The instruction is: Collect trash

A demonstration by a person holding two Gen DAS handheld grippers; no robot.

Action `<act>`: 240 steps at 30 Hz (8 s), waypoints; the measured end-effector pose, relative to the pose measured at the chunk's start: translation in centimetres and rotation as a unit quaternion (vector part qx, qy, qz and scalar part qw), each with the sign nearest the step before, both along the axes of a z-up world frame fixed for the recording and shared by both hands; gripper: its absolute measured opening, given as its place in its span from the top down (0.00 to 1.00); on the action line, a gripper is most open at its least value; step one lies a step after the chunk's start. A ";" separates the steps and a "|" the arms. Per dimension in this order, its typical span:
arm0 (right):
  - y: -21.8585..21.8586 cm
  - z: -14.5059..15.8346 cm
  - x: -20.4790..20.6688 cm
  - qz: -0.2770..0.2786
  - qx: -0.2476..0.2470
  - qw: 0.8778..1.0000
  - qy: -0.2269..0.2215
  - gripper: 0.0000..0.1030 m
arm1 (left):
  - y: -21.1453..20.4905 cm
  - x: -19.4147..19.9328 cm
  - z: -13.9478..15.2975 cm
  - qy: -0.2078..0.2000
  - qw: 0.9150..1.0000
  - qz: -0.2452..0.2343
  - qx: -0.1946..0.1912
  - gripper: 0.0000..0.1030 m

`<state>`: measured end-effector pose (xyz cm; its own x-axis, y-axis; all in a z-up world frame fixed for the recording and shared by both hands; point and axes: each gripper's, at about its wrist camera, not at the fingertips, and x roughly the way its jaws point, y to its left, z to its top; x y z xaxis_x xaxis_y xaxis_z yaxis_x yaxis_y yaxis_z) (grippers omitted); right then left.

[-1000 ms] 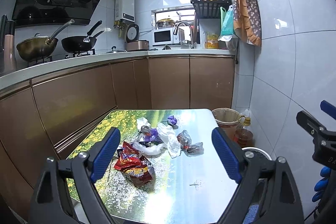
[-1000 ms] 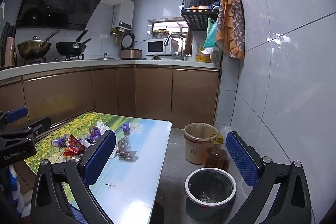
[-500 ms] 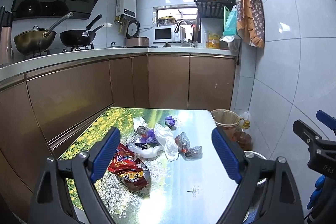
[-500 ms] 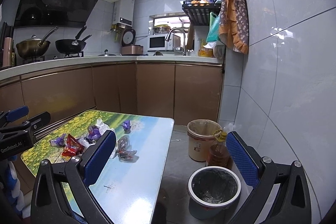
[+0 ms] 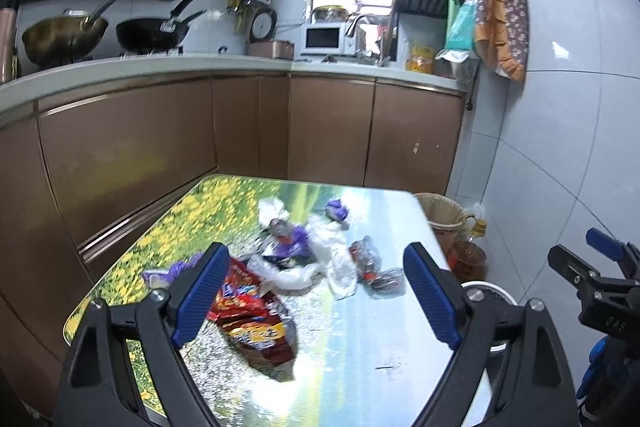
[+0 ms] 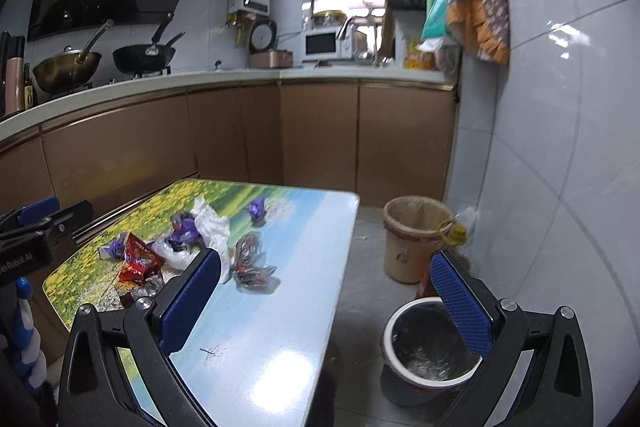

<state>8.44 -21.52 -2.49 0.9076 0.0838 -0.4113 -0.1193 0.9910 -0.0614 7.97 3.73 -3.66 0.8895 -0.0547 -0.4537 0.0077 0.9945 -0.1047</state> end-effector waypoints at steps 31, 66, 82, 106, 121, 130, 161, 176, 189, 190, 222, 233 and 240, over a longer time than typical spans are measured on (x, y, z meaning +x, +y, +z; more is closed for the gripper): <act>10.7 -13.5 21.4 0.192 -0.021 0.952 0.236 0.27 | 5.0 10.9 -13.3 0.197 0.979 -0.007 -0.056 0.40; -17.0 -14.4 14.3 -0.066 0.103 0.966 0.229 0.84 | -24.1 17.3 -7.1 0.172 0.938 -0.299 -0.006 0.78; -25.0 -23.4 19.4 -0.155 0.118 0.938 0.286 0.57 | -38.9 26.4 -17.4 0.296 0.899 -0.322 -0.022 0.49; -14.3 -5.2 9.8 -0.156 0.047 0.985 0.052 0.07 | -21.3 15.3 -1.2 0.053 0.966 -0.252 -0.036 0.47; -4.1 2.1 5.9 0.006 0.081 0.997 -0.006 0.00 | -3.3 8.8 -2.1 0.023 0.993 -0.113 -0.020 0.45; 3.3 -2.5 10.8 0.109 0.072 0.988 0.087 0.00 | 4.3 9.5 -8.6 0.094 0.994 -0.063 -0.016 0.43; 11.8 -10.3 21.7 0.203 0.081 0.953 0.211 0.91 | 5.3 12.1 -11.7 0.133 0.988 -0.064 -0.042 0.93; 4.5 -1.0 11.0 0.237 0.183 0.946 0.123 0.91 | 4.4 7.1 -5.1 0.074 0.993 -0.075 -0.060 0.93; -7.1 -4.3 8.3 0.051 0.149 0.981 0.116 0.91 | -9.2 11.7 -3.4 0.094 0.974 -0.204 -0.042 0.93; -8.3 -5.3 8.6 0.031 0.151 0.980 0.123 0.91 | -10.9 12.4 -3.7 0.099 0.971 -0.216 -0.038 0.93; -26.3 -22.1 17.3 -0.240 0.147 0.927 0.248 0.50 | -39.7 26.3 -17.0 0.259 0.910 -0.323 -0.015 0.59; -19.8 -13.9 14.1 -0.190 0.119 0.959 0.174 0.50 | -31.5 21.5 -7.1 0.146 0.944 -0.290 -0.048 0.58; -13.7 -6.1 11.2 -0.134 0.099 0.980 0.105 0.47 | -23.3 17.4 -1.8 0.080 0.963 -0.249 -0.058 0.48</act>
<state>19.62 -35.21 -8.57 0.8051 -0.0493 -0.5911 0.1572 0.9786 0.1325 25.41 -19.55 -5.47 0.6588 -0.5152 -0.5483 0.4557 0.8531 -0.2541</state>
